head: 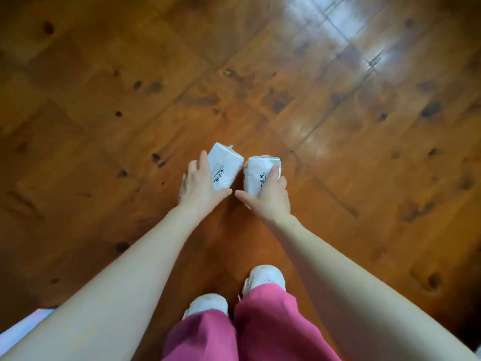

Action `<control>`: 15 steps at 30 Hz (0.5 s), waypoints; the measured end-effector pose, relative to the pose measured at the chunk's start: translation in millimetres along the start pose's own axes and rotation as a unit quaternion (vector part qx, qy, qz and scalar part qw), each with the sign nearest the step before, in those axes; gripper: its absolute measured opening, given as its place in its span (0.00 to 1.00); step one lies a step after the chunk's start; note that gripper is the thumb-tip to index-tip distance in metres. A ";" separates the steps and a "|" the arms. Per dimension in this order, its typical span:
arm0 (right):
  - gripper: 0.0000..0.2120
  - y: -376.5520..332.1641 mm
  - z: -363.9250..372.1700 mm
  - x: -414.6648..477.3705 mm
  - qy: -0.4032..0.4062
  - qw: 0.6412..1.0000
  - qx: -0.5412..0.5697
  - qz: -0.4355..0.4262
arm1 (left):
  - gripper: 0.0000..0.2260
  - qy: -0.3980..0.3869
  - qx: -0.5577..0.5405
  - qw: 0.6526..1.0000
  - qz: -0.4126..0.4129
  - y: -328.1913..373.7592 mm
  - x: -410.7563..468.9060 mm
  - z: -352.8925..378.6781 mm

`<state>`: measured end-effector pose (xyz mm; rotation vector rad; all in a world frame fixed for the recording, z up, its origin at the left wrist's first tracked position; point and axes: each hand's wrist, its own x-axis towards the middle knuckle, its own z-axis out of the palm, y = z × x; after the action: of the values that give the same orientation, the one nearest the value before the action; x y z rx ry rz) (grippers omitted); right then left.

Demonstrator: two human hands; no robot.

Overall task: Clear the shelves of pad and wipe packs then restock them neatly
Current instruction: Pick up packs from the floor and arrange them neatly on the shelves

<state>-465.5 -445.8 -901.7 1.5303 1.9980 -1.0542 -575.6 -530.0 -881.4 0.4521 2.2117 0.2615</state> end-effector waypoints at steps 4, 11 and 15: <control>0.45 6.2 5.2 6.1 0.032 0.998 -0.049 -0.018 | 0.47 -0.005 0.004 1.000 -0.006 -6.1 15.3 17.6; 0.38 23.0 -56.5 -62.9 0.014 0.989 0.147 0.017 | 0.28 0.015 -0.230 0.969 -0.093 0.1 -64.4 -17.0; 0.35 23.6 -103.2 -139.6 0.030 0.968 0.246 0.050 | 0.26 0.018 -0.330 0.934 -0.134 22.7 -151.0 -53.8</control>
<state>-387.0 -452.2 -745.1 1.9021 1.7529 -1.5582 -524.8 -572.4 -733.7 -0.2244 2.0324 0.8303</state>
